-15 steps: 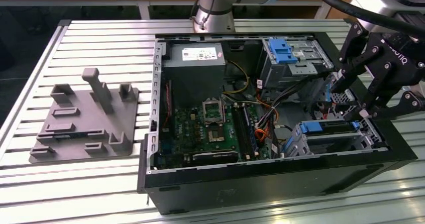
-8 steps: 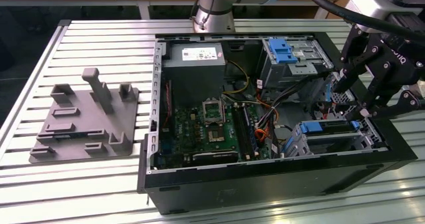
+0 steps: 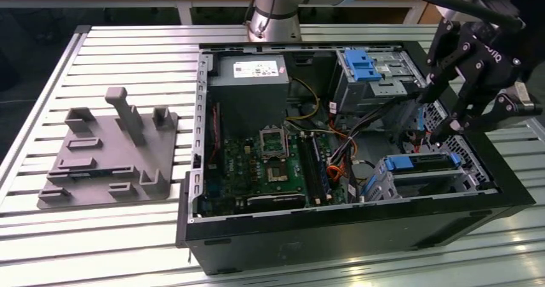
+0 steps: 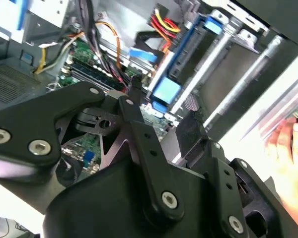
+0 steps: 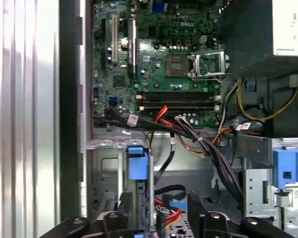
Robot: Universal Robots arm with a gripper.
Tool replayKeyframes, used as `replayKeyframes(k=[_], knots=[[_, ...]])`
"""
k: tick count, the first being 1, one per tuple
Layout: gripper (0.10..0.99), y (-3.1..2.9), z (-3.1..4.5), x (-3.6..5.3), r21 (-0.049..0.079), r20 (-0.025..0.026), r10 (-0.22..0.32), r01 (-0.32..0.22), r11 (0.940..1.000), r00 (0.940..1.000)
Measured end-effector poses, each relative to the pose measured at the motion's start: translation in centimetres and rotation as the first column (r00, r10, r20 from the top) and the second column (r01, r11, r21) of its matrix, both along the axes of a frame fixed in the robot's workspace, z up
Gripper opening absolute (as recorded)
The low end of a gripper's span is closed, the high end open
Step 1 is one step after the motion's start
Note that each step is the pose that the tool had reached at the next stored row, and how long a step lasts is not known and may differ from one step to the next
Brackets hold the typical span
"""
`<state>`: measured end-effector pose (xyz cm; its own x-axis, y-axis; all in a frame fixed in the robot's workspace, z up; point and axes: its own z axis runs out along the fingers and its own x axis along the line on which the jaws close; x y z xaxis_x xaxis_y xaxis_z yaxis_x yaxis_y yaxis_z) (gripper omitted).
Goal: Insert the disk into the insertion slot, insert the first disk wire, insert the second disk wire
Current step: 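Insert the first disk wire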
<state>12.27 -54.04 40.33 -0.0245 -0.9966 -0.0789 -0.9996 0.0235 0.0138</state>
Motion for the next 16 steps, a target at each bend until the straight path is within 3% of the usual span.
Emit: replayKeyframes(k=[2,4,7,9,10,12,16], knots=[[0.557,0.41,-0.01,0.27,-0.005,-0.0013,0.0,0.0,1.0,1.0],[0.557,0.51,-0.01,0.74,-0.01,-0.0058,0.0,0.0,1.0,1.0],[0.557,0.53,-0.01,1.89,-0.01,-0.0164,0.0,0.0,0.9999,0.9999],[0.557,0.53,-0.02,2.6,-0.013,-0.0265,0.0,0.0,0.9999,0.9996],[0.557,0.54,-0.03,2.84,-0.021,-0.0319,0.0,0.0,0.9998,0.9995],[0.557,0.53,-0.02,3.14,-0.056,-0.0401,-0.002,-0.001,0.9984,0.9992],[0.557,0.59,-0.03,3.28,-0.129,-0.0403,-0.008,0.002,0.9917,0.9992]])
